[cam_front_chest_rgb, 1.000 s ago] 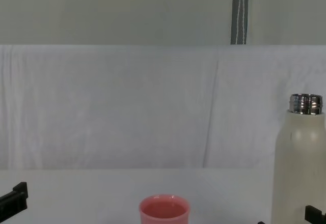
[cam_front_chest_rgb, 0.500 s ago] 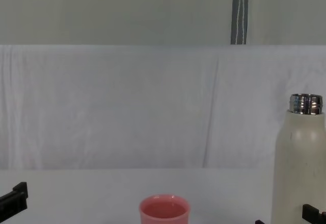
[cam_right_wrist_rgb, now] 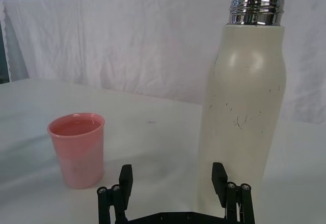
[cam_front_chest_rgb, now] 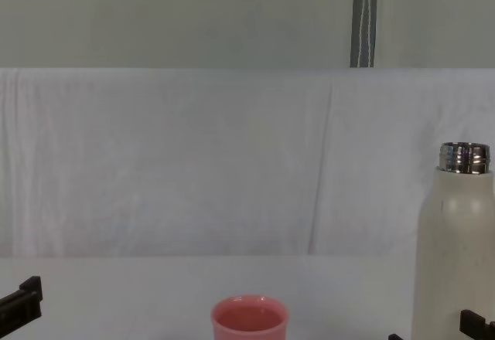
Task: Grasp the thermos with one hand and pour water into the cup lid.
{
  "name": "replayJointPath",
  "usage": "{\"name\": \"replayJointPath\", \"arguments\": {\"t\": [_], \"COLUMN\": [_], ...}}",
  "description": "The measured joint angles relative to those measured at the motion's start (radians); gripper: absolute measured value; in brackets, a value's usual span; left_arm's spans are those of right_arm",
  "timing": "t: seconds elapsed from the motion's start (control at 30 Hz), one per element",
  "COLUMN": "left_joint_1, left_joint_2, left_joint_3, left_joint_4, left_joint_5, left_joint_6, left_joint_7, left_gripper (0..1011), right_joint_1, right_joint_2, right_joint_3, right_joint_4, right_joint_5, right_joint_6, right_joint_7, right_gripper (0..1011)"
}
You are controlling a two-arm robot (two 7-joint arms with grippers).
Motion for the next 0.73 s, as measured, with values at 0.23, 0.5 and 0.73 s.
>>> {"name": "replayJointPath", "arguments": {"t": [0.23,0.5,0.73], "left_joint_1": [0.0,0.0,0.0], "left_joint_2": [0.0,0.0,0.0], "left_joint_3": [0.0,0.0,0.0], "left_joint_4": [0.0,0.0,0.0], "left_joint_5": [0.0,0.0,0.0], "left_joint_6": [0.0,0.0,0.0], "left_joint_7": [0.0,0.0,0.0], "left_gripper": [1001,1001,1001], "right_joint_1": [0.0,0.0,0.0], "right_joint_2": [0.0,0.0,0.0], "right_joint_3": [0.0,0.0,0.0], "right_joint_4": [-0.001,-0.001,-0.001], "right_joint_5": [0.0,0.0,0.0], "right_joint_6": [0.001,0.001,0.001], "right_joint_7": [-0.001,-0.001,-0.001], "right_gripper": [1001,1001,1001]}}
